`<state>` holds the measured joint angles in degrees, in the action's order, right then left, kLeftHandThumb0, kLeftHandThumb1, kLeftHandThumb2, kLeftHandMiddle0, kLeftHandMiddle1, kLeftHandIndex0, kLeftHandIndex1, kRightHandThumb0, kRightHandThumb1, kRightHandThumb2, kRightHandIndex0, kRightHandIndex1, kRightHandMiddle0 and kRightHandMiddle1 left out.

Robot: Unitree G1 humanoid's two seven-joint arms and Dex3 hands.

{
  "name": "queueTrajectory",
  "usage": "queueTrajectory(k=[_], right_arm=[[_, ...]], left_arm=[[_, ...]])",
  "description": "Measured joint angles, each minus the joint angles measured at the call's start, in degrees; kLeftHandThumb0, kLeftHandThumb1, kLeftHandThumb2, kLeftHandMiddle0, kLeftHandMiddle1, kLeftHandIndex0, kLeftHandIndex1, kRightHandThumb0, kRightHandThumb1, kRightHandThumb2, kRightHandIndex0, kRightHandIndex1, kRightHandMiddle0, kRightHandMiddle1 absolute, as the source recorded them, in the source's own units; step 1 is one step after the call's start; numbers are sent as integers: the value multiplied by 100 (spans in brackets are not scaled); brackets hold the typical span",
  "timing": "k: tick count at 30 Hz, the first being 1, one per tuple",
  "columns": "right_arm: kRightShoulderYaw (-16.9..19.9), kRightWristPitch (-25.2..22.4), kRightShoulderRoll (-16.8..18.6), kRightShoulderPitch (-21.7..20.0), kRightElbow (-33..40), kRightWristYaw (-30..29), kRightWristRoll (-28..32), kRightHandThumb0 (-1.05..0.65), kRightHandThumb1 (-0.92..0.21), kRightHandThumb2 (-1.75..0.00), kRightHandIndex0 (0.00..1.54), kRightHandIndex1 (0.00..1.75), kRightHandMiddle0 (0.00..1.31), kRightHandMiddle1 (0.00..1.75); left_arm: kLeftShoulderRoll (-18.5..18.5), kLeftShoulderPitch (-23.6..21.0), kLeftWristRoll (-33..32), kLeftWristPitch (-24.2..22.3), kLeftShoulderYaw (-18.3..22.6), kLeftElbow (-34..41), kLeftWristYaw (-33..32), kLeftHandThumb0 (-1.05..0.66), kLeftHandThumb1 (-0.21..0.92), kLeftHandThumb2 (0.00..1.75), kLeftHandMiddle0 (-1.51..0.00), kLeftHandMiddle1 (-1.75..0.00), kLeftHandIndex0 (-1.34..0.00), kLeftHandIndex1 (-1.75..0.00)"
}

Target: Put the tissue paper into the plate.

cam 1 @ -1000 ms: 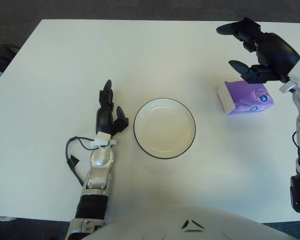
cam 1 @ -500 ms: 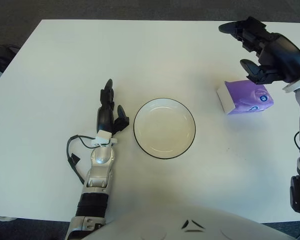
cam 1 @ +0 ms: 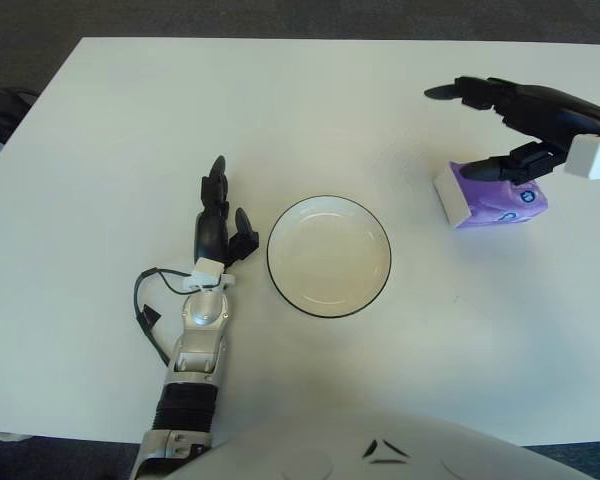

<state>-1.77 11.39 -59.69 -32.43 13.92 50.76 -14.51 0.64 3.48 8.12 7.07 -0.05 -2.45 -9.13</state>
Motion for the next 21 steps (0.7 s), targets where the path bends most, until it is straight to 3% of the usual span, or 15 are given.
queueTrajectory(k=[3, 9, 21], right_arm=[[-193, 638, -295, -248, -188, 312, -81, -105, -92, -24, 0, 0, 0, 0], [-386, 1336, -470, -426, -444, 518, -266, -105, -92, -27, 0, 0, 0, 0], [-505, 1725, -499, -397, -651, 621, -686, -105, -92, -31, 0, 0, 0, 0]], left_arm=[[15, 9, 0, -48, 1, 13, 0, -82, 92, 101, -15, -1, 0, -26], [22, 66, 1, -91, -3, 75, 0, -82, 92, 102, -16, -1, 0, -25], [-3, 173, -56, -133, 4, 205, 34, -81, 92, 103, -16, -1, 0, -24]])
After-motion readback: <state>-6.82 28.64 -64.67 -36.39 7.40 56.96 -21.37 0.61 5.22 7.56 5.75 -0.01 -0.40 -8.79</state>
